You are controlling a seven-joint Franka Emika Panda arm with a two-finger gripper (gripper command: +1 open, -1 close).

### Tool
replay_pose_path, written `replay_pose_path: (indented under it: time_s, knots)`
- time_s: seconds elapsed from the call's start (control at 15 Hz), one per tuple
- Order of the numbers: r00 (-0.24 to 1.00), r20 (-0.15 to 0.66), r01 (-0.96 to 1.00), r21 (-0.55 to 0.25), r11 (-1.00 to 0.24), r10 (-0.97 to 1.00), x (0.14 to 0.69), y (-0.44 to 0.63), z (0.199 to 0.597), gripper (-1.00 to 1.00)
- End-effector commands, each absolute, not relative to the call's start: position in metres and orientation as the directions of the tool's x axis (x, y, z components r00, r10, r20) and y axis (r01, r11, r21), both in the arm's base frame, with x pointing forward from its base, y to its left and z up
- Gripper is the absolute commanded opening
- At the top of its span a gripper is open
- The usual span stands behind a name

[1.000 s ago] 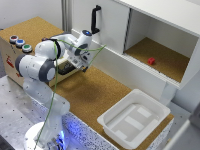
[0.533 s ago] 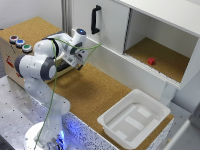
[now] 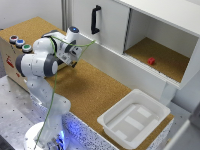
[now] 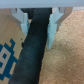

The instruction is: Grasp the handle of the drawer, then close it

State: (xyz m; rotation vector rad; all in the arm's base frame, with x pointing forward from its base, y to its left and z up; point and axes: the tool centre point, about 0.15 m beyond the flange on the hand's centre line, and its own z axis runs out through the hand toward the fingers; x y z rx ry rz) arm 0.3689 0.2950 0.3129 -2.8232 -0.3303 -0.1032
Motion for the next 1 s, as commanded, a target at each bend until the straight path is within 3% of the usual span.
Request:
replay_pose_path:
  time_s: [0.0, 0.07, 0.13, 0.33, 0.53, 0.93]
  knots:
    - [0.956, 0.085, 0.292, -0.300, -0.908, 0.279, 0.367, 0.342, 0.308, -1.00]
    - [0.954, 0.082, 0.300, -0.305, -0.904, 0.289, 0.367, 0.347, 0.310, -1.00]
    - [0.950, 0.088, 0.311, -0.306, -0.900, 0.298, 0.365, 0.352, 0.314, 1.00]
    - [0.953, 0.104, 0.304, -0.340, -0.890, 0.286, 0.364, 0.354, 0.333, 1.00]
    - [0.957, 0.173, 0.281, -0.370, -0.885, 0.232, 0.362, 0.343, 0.373, 1.00]
    - [0.973, 0.210, 0.169, -0.360, -0.918, 0.097, 0.353, 0.284, 0.419, 1.00]
